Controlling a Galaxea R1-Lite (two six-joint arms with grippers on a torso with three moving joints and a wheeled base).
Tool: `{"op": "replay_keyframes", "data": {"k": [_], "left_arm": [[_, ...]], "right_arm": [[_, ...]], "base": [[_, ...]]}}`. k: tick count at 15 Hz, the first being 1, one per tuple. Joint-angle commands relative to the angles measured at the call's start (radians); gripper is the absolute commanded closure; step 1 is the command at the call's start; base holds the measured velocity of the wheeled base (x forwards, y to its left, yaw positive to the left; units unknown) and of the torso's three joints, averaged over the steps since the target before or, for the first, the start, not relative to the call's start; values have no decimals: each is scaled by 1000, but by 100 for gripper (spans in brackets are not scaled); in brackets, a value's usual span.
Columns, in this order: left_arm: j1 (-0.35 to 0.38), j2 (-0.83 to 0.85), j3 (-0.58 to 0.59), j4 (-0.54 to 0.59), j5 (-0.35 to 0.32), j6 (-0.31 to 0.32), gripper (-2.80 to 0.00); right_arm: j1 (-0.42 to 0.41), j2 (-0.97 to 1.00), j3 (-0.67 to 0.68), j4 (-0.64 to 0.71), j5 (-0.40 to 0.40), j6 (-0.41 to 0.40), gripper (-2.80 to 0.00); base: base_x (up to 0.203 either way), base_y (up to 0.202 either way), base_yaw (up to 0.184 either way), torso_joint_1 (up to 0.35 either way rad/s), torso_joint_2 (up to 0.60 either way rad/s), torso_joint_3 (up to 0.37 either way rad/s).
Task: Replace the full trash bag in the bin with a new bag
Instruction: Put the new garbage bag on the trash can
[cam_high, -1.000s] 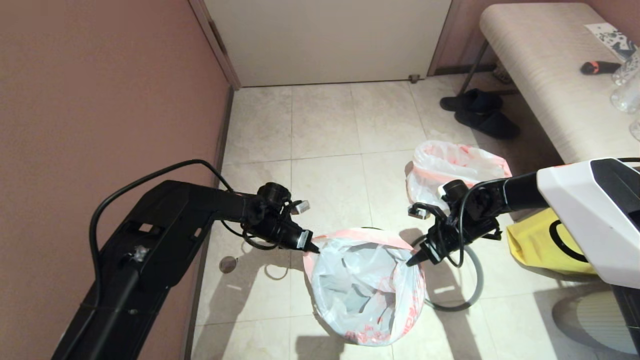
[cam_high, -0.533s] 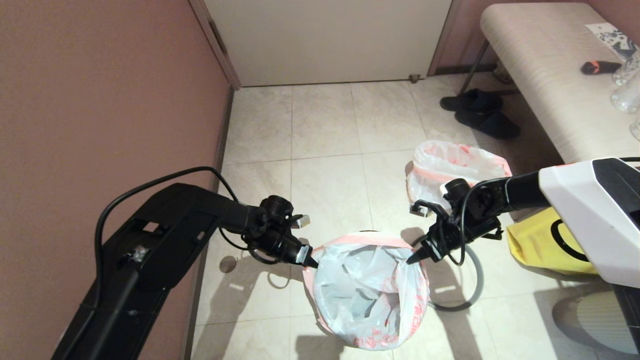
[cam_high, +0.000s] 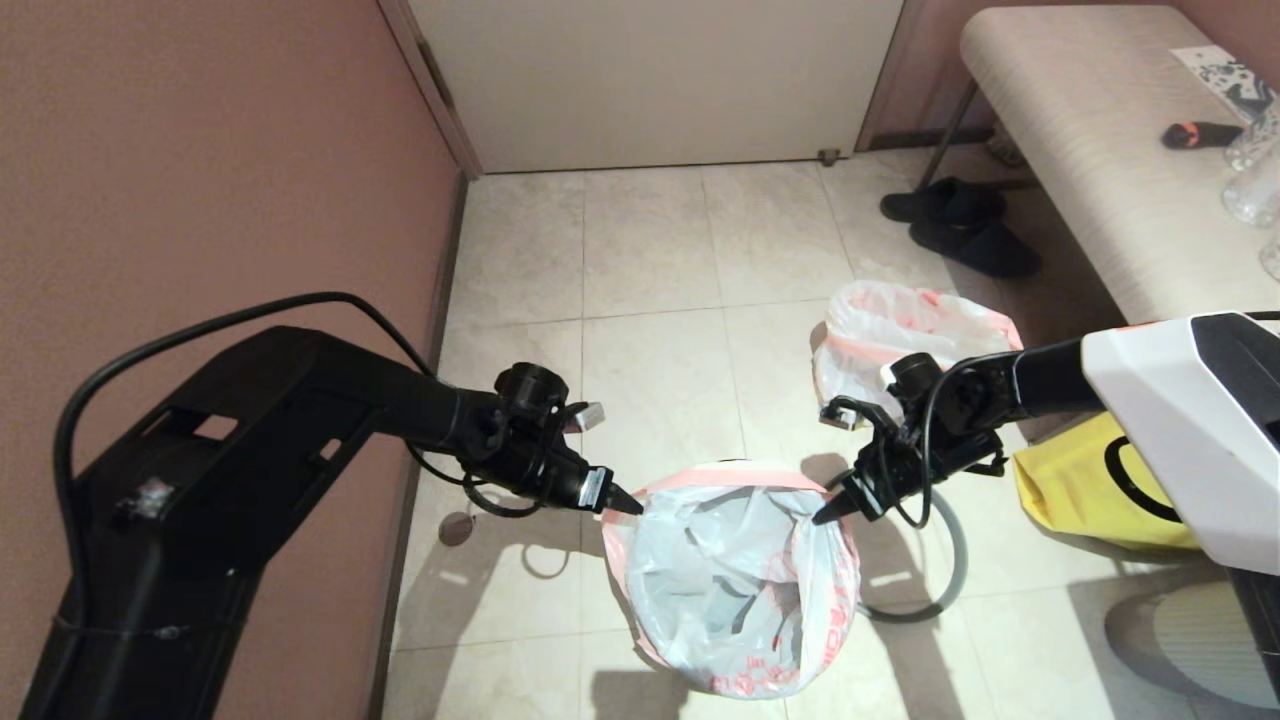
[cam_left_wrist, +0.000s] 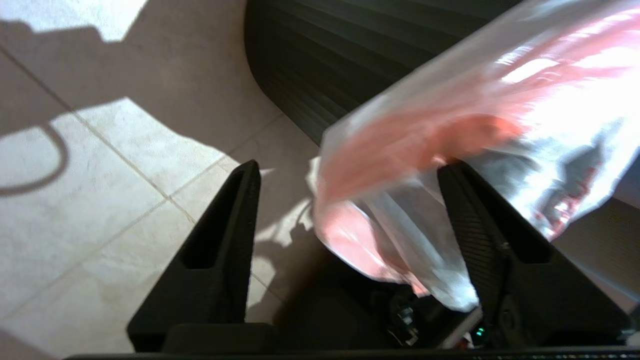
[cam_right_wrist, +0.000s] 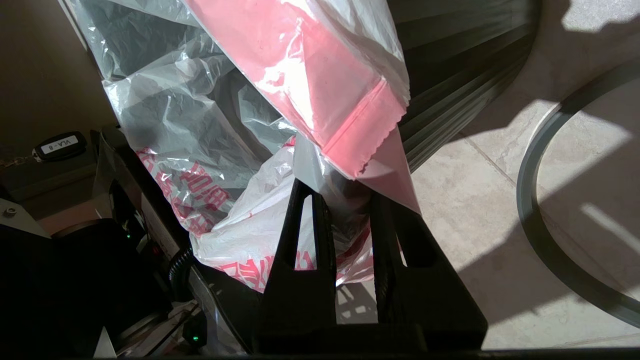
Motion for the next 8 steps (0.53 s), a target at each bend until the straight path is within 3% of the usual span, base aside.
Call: {"op": "replay_keyframes", "data": {"k": [1,2,3,5,8], "left_arm": [[-2,-110,60,0,-2,-22,-280],[-14,-149,110,-7,2,-60,-280],[-27,-168,146,-33,24,-94,0],[-70,-182,184,-132,126,-214,0],[-148,-162,187,-168,218,-415,0]], "right_arm": [[3,-12,2,4,4,-2,0],[1,-12,2,4,5,-2,0],[1,-12,0,4,5,-2,0],[2,-8,0,4,3,-2,0],[4,11,-4,1,3,-2,0]], "base": [[0,0,0,0,0,0],[0,0,0,0,0,0],[0,0,0,0,0,0],[0,0,0,0,0,0],[0,0,0,0,0,0]]}}
